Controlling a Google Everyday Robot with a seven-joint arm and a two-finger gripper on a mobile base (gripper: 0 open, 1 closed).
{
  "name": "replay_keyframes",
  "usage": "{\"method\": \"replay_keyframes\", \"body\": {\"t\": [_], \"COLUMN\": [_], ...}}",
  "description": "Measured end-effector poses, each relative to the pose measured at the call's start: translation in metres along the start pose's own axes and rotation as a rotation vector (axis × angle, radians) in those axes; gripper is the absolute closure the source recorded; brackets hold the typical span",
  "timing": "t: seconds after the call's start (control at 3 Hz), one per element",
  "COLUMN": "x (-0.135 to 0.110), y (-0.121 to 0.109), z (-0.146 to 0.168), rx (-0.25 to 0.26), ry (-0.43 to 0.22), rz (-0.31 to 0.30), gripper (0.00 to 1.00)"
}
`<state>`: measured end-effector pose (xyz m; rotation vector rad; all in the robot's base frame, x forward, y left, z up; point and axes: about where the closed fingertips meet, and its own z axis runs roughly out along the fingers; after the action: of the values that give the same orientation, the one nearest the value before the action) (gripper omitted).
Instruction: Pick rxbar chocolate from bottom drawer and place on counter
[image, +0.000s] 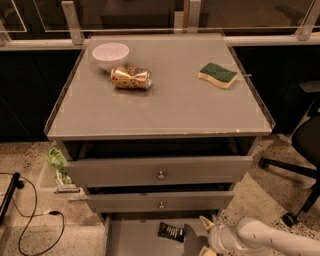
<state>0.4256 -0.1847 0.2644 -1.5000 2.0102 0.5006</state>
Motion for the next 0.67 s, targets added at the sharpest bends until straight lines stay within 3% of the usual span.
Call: {"method": "replay_keyframes", "body": {"t": [0.33, 0.67], "x": [0.019, 0.031], "y": [-0.014, -0.031], "z": [0.034, 0.064], "rx": [0.039, 0.077], "ry": [-0.046, -0.093], "rz": [0.025, 0.008], "gripper": [0.00, 0.00]}}
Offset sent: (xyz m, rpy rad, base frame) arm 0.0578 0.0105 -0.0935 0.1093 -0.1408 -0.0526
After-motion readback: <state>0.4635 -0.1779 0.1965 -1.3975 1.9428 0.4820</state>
